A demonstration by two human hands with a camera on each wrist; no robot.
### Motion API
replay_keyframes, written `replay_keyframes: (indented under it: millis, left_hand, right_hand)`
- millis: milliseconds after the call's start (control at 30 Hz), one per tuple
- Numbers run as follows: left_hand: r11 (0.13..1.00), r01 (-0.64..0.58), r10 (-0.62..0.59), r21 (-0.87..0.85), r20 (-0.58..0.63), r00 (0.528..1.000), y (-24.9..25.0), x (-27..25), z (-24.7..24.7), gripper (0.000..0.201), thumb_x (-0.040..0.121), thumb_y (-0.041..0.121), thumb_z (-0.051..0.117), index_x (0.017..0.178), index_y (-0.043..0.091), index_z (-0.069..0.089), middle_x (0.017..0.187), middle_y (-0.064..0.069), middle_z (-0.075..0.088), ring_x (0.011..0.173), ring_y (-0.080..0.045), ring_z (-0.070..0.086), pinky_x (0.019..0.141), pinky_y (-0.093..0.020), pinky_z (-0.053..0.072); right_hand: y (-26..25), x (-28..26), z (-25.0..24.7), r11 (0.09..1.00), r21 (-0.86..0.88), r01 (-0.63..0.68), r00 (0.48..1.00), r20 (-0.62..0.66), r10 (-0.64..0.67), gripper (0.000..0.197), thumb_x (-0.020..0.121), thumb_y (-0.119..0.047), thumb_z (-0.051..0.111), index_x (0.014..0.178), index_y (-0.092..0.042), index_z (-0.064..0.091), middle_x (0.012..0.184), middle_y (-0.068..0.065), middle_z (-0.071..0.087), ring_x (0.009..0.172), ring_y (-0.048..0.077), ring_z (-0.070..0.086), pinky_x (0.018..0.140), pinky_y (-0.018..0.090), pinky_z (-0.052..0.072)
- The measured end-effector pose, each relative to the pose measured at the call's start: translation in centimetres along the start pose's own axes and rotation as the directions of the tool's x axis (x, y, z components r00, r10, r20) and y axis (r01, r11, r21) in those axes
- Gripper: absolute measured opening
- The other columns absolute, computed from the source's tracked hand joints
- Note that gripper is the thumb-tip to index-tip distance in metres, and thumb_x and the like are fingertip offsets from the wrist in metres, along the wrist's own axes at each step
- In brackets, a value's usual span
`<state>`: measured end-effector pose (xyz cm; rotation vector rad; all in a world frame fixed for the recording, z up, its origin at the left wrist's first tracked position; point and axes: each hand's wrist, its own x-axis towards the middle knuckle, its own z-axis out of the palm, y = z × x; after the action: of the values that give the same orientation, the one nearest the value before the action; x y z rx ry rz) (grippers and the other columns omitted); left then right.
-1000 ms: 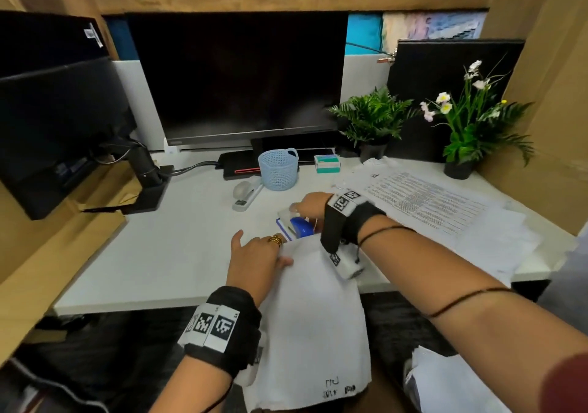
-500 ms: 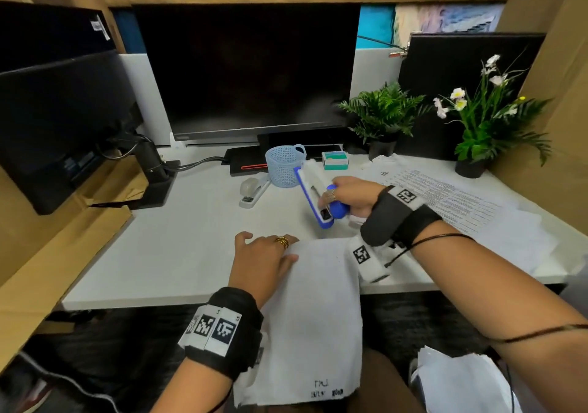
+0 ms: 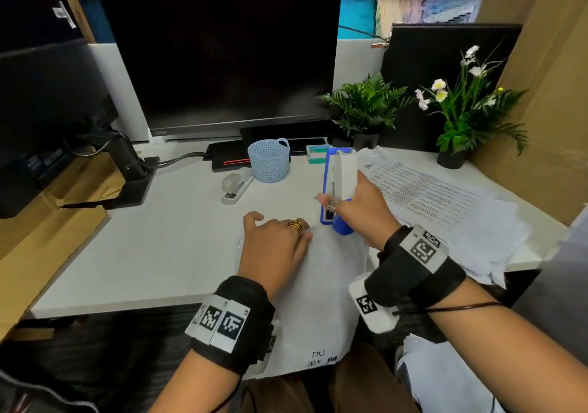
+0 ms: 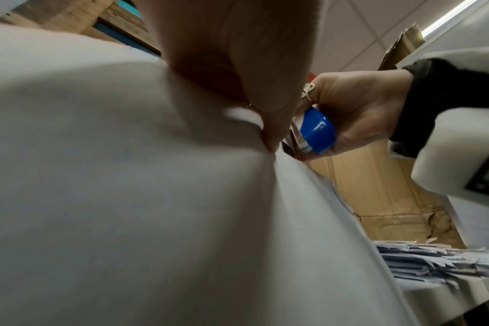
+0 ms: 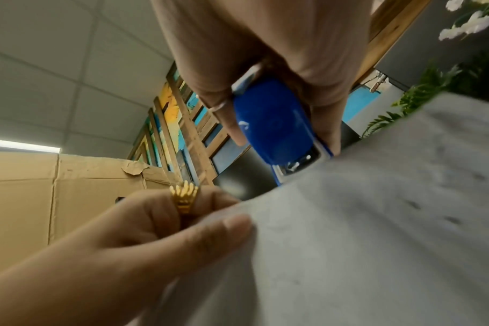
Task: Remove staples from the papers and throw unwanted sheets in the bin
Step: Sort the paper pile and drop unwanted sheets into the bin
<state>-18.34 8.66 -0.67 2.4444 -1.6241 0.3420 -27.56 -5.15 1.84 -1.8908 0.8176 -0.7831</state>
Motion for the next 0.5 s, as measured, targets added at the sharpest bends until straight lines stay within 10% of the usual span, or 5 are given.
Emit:
replay_keyframes:
  millis: [300, 500]
  left_hand:
    - [0.999, 0.022, -0.022, -0.033, 0.021, 1.0, 0.5, 0.1, -1.2, 0.037, 0.1, 0.04, 0.021, 0.114, 0.03, 0.054, 0.093, 0.006, 0.066, 0.089, -0.012, 0.059, 0.099, -0.034, 0.012]
    - [1.0, -0.007, 0.008, -0.029, 0.028, 1.0, 1.1, -0.1, -1.5, 0.039, 0.1, 0.041, 0.02, 0.116, 0.032, 0.054, 0.098, 0.008, 0.066, 0.093, -0.01, 0.058, 0.101, -0.035, 0.009]
  right_hand:
    - [0.7, 0.2, -1.3, 0.946, 0.321, -0.052, 0.98, -0.164, 0.109, 0.012, 0.085, -0.035, 0.065, 0.082, -0.023, 0.062, 0.084, 0.001, 0.066, 0.087, 0.022, 0.064, 0.081, 0.035, 0.051]
    - [0.7, 0.7, -0.6, 0.877, 0.473, -0.088, 0.97, -0.159, 0.183, 0.015, 0.084, -0.031, 0.067, 0.091, -0.018, 0.065, 0.09, 0.006, 0.067, 0.092, 0.027, 0.065, 0.086, 0.04, 0.052]
